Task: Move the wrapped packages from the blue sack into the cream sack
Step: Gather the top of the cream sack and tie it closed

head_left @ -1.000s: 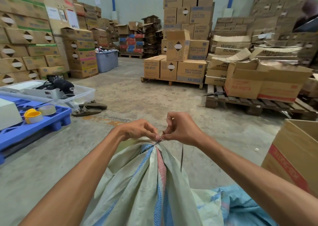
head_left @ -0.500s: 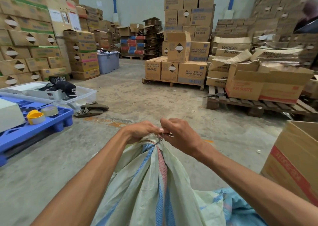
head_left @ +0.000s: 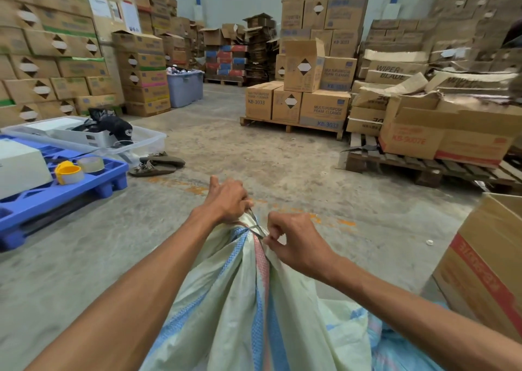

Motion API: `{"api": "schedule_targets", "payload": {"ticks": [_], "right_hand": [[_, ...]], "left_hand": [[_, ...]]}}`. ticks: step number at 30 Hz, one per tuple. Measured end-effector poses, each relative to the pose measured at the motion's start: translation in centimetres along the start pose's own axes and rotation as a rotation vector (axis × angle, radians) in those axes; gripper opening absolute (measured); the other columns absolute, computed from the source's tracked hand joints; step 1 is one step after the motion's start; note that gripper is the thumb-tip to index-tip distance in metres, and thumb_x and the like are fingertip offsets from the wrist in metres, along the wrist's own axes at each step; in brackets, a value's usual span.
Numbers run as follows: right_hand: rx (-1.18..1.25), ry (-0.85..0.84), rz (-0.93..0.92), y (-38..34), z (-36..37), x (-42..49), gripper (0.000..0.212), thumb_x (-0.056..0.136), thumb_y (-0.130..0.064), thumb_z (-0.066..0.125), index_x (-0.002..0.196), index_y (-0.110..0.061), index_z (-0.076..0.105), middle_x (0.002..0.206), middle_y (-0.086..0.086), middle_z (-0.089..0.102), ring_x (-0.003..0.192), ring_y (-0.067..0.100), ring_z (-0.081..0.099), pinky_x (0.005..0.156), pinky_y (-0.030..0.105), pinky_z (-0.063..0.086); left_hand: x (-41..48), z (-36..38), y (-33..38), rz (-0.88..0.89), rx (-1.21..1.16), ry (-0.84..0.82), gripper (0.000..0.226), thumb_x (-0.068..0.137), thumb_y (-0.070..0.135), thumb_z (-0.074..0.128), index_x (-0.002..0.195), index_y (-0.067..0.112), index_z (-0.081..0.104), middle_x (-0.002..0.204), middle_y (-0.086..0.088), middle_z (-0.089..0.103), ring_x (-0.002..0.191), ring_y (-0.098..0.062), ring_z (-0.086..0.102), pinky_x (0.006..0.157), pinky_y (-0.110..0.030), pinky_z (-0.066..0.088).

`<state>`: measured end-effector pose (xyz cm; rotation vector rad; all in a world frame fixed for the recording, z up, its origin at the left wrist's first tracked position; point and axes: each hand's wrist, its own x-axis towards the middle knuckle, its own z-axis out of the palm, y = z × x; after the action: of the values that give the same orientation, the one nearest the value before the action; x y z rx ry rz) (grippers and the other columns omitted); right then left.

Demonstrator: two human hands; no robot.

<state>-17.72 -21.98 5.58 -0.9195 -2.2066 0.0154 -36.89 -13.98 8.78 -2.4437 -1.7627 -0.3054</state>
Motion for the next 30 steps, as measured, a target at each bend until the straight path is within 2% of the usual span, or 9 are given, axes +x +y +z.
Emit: {"api": "schedule_targets", "payload": {"ticks": [2, 4, 7, 10, 12, 15, 21, 26, 30], "right_hand": [[0.044, -0.065, 0.175, 0.4, -0.6, 0.1, 0.032, 0.075, -0.034, 0.078, 0.081, -0.026, 0.048, 0.075, -0.014, 0.057, 0.068, 0.007, 0.053, 0.065, 0.033, 0.05], [0.128, -0.276, 0.434, 1.2, -0.9, -0.2, 0.068, 0.064, -0.062, 0.082, 0.115, -0.027, 0.052, 0.111, -0.014, 0.057, 0.101, 0.008, 0.056, 0.088, 0.032, 0.05], [0.322, -0.715, 0.693, 2.7, 0.1, -1.7, 0.135, 0.049, -0.07, 0.086, 0.156, -0.031, 0.013, 0.139, -0.013, 0.038, 0.135, 0.015, 0.041, 0.115, 0.035, 0.035], [0.1, -0.8, 0.564, 3.7, 2.5, -2.9, 0.111, 0.061, -0.073, 0.078, 0.15, -0.022, 0.035, 0.142, 0.0, 0.053, 0.125, 0.022, 0.054, 0.104, 0.034, 0.044], [0.012, -0.709, 0.532, 3.8, 3.5, -2.8, 0.055, 0.083, -0.049, 0.074, 0.122, -0.013, 0.062, 0.118, 0.01, 0.068, 0.106, 0.029, 0.063, 0.083, 0.032, 0.046], [0.05, -0.572, 0.521, 3.7, 2.7, -1.4, 0.018, 0.09, -0.031, 0.069, 0.086, -0.013, 0.069, 0.09, 0.011, 0.067, 0.09, 0.029, 0.066, 0.067, 0.031, 0.038], [0.07, -0.372, 0.53, 3.0, -1.4, 3.2, 0.012, 0.093, -0.022, 0.065, 0.085, -0.018, 0.073, 0.087, 0.007, 0.069, 0.083, 0.016, 0.06, 0.065, 0.031, 0.037], [0.19, -0.276, 0.63, 2.8, -2.3, 6.2, 0.016, 0.091, -0.025, 0.066, 0.09, -0.014, 0.078, 0.093, 0.011, 0.073, 0.086, 0.024, 0.066, 0.068, 0.034, 0.05], [0.289, -0.219, 0.708, 3.2, -1.4, 8.5, 0.017, 0.091, -0.026, 0.068, 0.095, -0.012, 0.078, 0.09, 0.011, 0.071, 0.078, 0.02, 0.064, 0.064, 0.03, 0.051]], "left_hand": [[0.0, -0.8, -0.8, -0.107, -0.138, 0.025, 0.035, 0.099, 0.045, 0.047, 0.083, 0.02, 0.064, 0.098, -0.004, 0.066, 0.097, -0.025, 0.06, 0.089, -0.042, 0.038], [-0.2, -2.5, -2.5, -0.292, -0.301, -0.126, 0.06, 0.096, 0.062, 0.039, 0.105, 0.008, 0.065, 0.106, -0.016, 0.069, 0.092, -0.032, 0.065, 0.086, -0.04, 0.05], [-2.6, -5.3, -3.3, -0.53, -0.352, -0.9, 0.113, 0.062, 0.097, 0.041, 0.127, 0.006, 0.056, 0.107, -0.016, 0.073, 0.096, -0.032, 0.071, 0.095, -0.045, 0.051], [-6.4, -2.4, -1.6, -0.416, -0.072, -1.263, 0.13, 0.048, 0.092, 0.065, 0.148, 0.013, 0.038, 0.139, -0.016, 0.056, 0.124, -0.036, 0.057, 0.095, -0.044, 0.051], [-9.6, 2.6, -0.7, -0.285, 0.003, -1.088, 0.112, 0.055, 0.086, 0.068, 0.141, 0.018, 0.048, 0.14, -0.008, 0.056, 0.121, -0.03, 0.058, 0.083, -0.035, 0.051], [-11.2, 6.7, -1.6, -0.199, -0.112, -0.681, 0.069, 0.076, 0.058, 0.074, 0.13, 0.017, 0.062, 0.13, -0.006, 0.064, 0.115, -0.026, 0.061, 0.091, -0.03, 0.049], [-9.2, 0.6, -8.5, -0.158, -0.242, -0.512, 0.025, 0.088, 0.032, 0.072, 0.097, 0.008, 0.071, 0.09, -0.006, 0.066, 0.086, -0.019, 0.06, 0.065, -0.026, 0.04], [-6.7, -3.0, -11.8, -0.147, -0.258, -0.46, 0.025, 0.089, 0.03, 0.071, 0.072, 0.014, 0.061, 0.073, -0.004, 0.06, 0.062, -0.015, 0.055, 0.056, -0.024, 0.046], [-4.6, -3.7, -13.9, -0.128, -0.213, -0.424, 0.021, 0.089, 0.032, 0.07, 0.078, 0.014, 0.065, 0.077, -0.004, 0.063, 0.068, -0.019, 0.063, 0.049, -0.024, 0.05]]}}
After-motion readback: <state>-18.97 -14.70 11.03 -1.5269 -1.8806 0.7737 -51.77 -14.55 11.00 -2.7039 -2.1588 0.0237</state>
